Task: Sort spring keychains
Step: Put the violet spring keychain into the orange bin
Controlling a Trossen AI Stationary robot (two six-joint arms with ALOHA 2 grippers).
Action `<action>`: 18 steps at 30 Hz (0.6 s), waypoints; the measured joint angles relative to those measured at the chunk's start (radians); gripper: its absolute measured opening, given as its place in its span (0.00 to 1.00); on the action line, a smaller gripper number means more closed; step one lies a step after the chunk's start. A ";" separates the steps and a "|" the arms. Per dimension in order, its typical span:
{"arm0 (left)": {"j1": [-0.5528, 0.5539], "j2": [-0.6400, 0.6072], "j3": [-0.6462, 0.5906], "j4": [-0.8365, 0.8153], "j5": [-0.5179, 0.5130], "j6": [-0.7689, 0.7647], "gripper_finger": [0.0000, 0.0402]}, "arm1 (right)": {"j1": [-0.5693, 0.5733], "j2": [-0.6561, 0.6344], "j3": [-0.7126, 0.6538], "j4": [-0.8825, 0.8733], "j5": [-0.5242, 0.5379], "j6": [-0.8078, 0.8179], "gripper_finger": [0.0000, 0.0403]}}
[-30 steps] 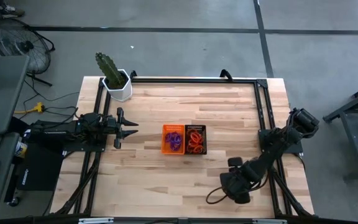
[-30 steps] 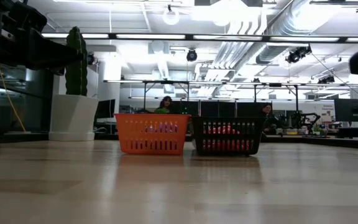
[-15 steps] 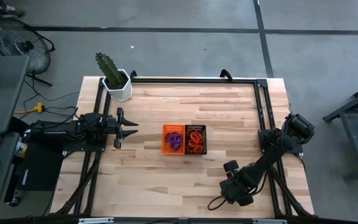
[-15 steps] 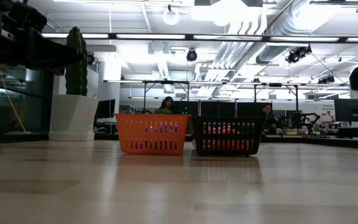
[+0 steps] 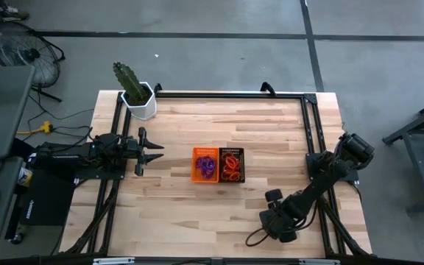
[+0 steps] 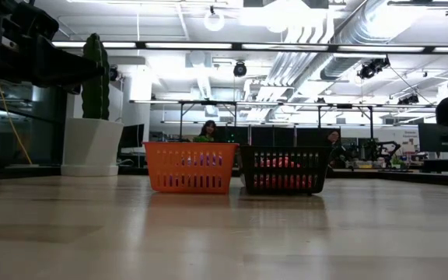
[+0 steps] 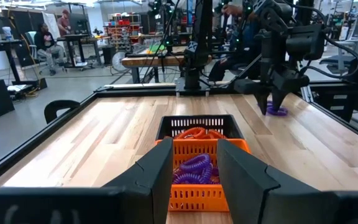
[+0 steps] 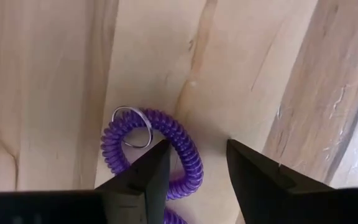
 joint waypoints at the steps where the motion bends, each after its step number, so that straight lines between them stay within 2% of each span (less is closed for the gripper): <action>1: 0.000 0.000 0.000 0.000 0.000 0.000 0.30 | 0.000 0.000 0.000 0.000 0.000 0.006 0.37; 10: 0.000 0.000 0.000 0.000 0.000 0.000 0.30 | -0.002 0.002 -0.003 0.005 -0.001 0.051 0.20; 18: 0.000 0.000 0.000 0.000 0.000 0.000 0.30 | -0.023 0.001 0.010 0.008 -0.012 0.102 0.09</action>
